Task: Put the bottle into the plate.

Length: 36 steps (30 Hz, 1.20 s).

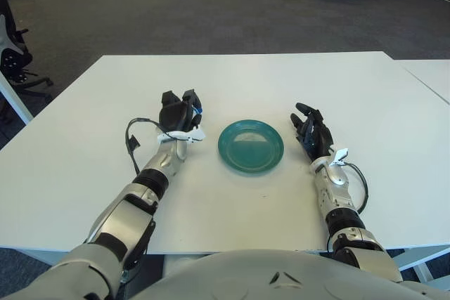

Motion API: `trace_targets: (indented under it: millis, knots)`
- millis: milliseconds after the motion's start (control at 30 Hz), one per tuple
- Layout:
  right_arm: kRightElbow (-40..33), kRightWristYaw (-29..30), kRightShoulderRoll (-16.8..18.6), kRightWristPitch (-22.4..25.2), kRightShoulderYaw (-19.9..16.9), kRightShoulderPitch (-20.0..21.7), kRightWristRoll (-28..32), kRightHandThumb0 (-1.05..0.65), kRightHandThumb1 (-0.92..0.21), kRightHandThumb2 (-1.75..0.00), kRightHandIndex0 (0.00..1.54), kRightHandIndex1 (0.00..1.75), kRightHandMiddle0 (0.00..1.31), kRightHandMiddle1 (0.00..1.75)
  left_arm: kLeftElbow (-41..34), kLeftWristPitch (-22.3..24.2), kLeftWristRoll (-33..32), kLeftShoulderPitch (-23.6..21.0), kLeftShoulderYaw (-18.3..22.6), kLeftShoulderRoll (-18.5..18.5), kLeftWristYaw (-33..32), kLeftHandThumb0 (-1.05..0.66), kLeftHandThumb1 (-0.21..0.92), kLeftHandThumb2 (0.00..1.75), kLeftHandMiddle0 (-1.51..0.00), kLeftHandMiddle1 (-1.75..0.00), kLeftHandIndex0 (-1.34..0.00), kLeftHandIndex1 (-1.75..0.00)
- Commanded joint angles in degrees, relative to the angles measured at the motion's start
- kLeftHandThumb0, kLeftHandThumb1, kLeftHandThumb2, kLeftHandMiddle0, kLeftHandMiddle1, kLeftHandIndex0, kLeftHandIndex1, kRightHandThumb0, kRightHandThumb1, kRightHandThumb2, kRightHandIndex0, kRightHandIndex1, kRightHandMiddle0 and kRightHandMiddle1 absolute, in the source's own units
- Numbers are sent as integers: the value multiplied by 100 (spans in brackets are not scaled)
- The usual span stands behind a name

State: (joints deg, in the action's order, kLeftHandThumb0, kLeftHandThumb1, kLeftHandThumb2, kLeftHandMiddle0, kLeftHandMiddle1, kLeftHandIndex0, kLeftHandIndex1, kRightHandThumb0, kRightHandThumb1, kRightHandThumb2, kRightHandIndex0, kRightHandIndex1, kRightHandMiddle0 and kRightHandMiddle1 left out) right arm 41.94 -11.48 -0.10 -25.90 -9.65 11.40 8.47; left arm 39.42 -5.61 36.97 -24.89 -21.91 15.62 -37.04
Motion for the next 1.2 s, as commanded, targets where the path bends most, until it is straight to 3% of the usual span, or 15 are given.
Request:
trace_targets:
  millis: [0, 267, 500, 1067, 1167]
  knots:
    - [182, 4, 68, 166, -7, -162, 64, -83, -92, -101, 36, 1, 2, 88, -873, -74, 99, 149, 58, 153, 234, -44, 39, 122, -113, -175, -55, -175]
    - [257, 17, 76, 205, 13, -113, 37, -84, -92, -101, 36, 1, 2, 88, -2244, -39, 532, 445, -36, 244, 505, -44, 40, 121, -113, -175, -54, -175]
    - [367, -21, 77, 169, 7, -63, 44, -84, -92, -100, 36, 1, 2, 89, -2796, -210, 746, 652, -47, 248, 682, -44, 40, 121, -112, -175, -54, -175]
    - [483, -100, 81, 115, 6, -4, 53, -85, -92, -100, 38, 1, 3, 90, -2905, -541, 1007, 627, 31, 361, 1035, -44, 39, 121, -112, -175, -54, -175]
    - [494, -141, 69, 102, 7, -8, 59, -85, -92, -99, 38, 1, 3, 90, -2671, -642, 953, 536, 140, 479, 1001, -43, 44, 116, -103, -175, -51, -175]
